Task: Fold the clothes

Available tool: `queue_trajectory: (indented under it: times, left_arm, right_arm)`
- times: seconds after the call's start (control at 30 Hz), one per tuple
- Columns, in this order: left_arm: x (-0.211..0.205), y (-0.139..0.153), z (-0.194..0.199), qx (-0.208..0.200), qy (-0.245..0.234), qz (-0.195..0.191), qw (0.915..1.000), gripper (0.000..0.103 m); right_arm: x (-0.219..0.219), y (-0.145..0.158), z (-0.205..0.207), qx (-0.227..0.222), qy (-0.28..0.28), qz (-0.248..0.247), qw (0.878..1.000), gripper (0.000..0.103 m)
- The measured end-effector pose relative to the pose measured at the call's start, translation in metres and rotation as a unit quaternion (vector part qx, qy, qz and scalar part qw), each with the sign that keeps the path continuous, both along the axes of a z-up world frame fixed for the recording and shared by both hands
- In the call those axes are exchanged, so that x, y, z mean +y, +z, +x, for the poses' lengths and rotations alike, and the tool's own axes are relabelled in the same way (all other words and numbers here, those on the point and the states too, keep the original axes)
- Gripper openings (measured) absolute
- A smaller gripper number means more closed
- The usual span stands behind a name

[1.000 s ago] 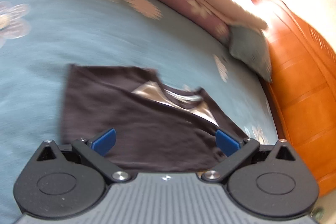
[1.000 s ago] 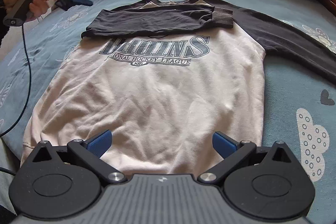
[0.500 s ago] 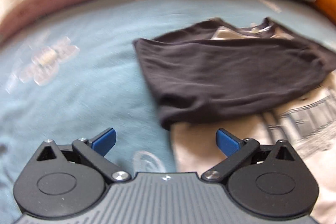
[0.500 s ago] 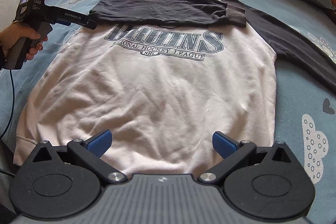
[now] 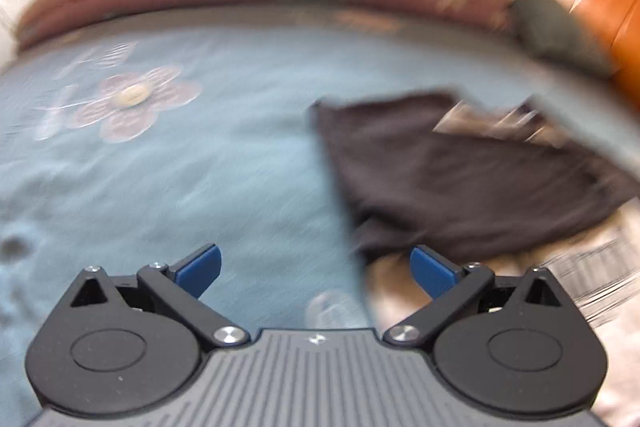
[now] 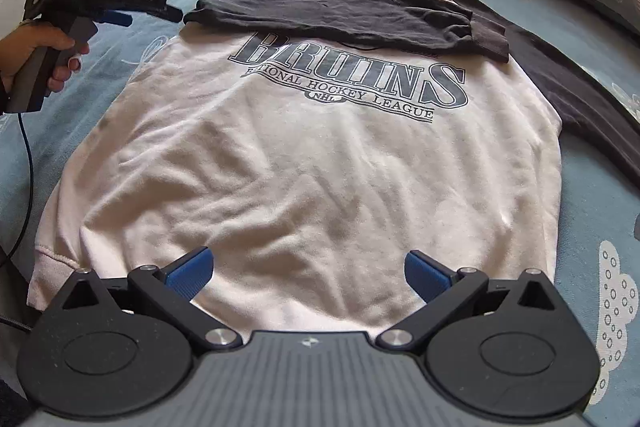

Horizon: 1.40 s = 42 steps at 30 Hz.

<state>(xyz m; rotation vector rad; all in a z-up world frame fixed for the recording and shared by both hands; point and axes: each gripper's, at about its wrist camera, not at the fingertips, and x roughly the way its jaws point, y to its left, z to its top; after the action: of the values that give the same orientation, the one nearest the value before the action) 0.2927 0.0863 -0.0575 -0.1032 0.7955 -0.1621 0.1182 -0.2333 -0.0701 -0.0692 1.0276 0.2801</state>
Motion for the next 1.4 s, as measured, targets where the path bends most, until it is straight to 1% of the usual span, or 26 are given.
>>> queue_trajectory:
  times: [0.03,0.07,0.13,0.23,0.3,0.33,0.37,0.47,0.53,0.67,0.73,0.83,0.87,0.9,0.93,0.97,1.0,1.07,1.1,1.2,1.27,1.3,1.37,1.4]
  left_arm:
    - [0.003,0.006,0.003,0.0,-0.007,-0.032,0.9995,0.1]
    - [0.005,0.009,0.009,0.008,-0.012,-0.068,0.9976,0.1]
    - [0.008,0.008,0.021,0.024,-0.007,-0.131,0.9911,0.1]
    - [0.012,0.002,0.037,0.046,-0.009,-0.22,0.9744,0.099]
    - [0.011,-0.004,0.046,0.057,-0.02,-0.263,0.963,0.099]
    - [0.008,-0.009,0.051,0.072,-0.023,-0.269,0.96,0.099]
    - [0.006,-0.015,0.056,0.086,-0.025,-0.274,0.9575,0.099]
    - [0.001,-0.035,0.064,0.109,-0.01,-0.255,0.9606,0.099]
    - [0.0,-0.039,0.064,0.1,0.007,-0.226,0.9689,0.098]
    - [0.001,-0.023,0.054,0.07,0.006,-0.244,0.9671,0.098]
    - [-0.002,-0.015,0.049,0.056,-0.015,-0.267,0.9621,0.099]
    - [-0.014,-0.017,0.056,0.073,-0.047,-0.284,0.9549,0.1]
    - [-0.017,-0.023,0.06,0.085,-0.044,-0.273,0.9572,0.1]
    - [-0.019,-0.029,0.066,0.094,-0.032,-0.249,0.9634,0.099]
    - [-0.019,-0.035,0.07,0.093,-0.023,-0.229,0.9687,0.096]
    - [-0.014,-0.036,0.073,0.082,-0.014,-0.228,0.9701,0.089]
    - [-0.009,-0.033,0.076,0.078,0.006,-0.233,0.9693,0.088]
    - [-0.001,-0.022,0.079,0.061,0.038,-0.237,0.9689,0.089]
    - [0.001,-0.016,0.08,0.048,0.038,-0.234,0.9702,0.09]
    - [0.002,-0.001,0.086,0.028,0.015,-0.249,0.968,0.093]
    - [-0.004,-0.001,0.094,0.024,0.004,-0.244,0.9696,0.094]
    - [-0.007,-0.002,0.098,0.025,0.0,-0.241,0.9702,0.094]
    - [-0.011,-0.015,0.112,0.048,0.005,-0.234,0.971,0.094]
    - [-0.01,-0.021,0.118,0.051,0.013,-0.223,0.9733,0.094]
  right_arm:
    - [0.001,0.0,0.001,-0.001,0.004,0.002,1.0,0.103]
    - [0.003,0.002,0.002,-0.003,0.009,0.001,1.0,0.103]
    - [0.006,0.004,0.004,-0.009,0.014,-0.005,1.0,0.103]
    - [0.008,0.004,0.006,-0.01,0.015,-0.005,1.0,0.103]
    - [0.008,0.002,0.008,-0.004,0.014,-0.005,1.0,0.103]
    - [0.009,-0.001,0.009,-0.001,0.013,-0.007,1.0,0.103]
    - [0.009,-0.003,0.01,0.002,0.013,-0.008,1.0,0.103]
    - [0.01,-0.007,0.016,0.008,0.012,-0.011,1.0,0.103]
    - [0.01,-0.009,0.018,0.01,0.012,-0.008,1.0,0.103]
    - [0.011,-0.012,0.02,0.014,0.015,-0.007,1.0,0.103]
    - [0.01,-0.013,0.02,0.015,0.016,-0.005,1.0,0.103]
    - [0.011,-0.014,0.021,0.014,0.017,-0.006,1.0,0.103]
    - [0.011,-0.014,0.021,0.014,0.016,-0.005,1.0,0.103]
    - [0.01,-0.014,0.021,0.014,0.016,-0.005,1.0,0.103]
    - [0.01,-0.014,0.021,0.014,0.016,-0.004,1.0,0.103]
    - [0.01,-0.014,0.021,0.014,0.015,-0.003,1.0,0.103]
    - [0.009,-0.014,0.02,0.014,0.014,-0.003,1.0,0.103]
    - [0.007,-0.013,0.019,0.014,0.011,-0.002,1.0,0.103]
    - [0.006,-0.013,0.019,0.014,0.011,-0.002,1.0,0.103]
    - [0.005,-0.014,0.02,0.013,0.011,-0.002,1.0,0.103]
    - [0.007,-0.015,0.021,0.011,0.011,-0.004,1.0,0.103]
    - [0.008,-0.016,0.021,0.011,0.013,-0.007,1.0,0.103]
    - [0.011,-0.016,0.022,0.009,0.017,-0.013,1.0,0.103]
    - [0.01,-0.017,0.022,0.009,0.019,-0.013,1.0,0.103]
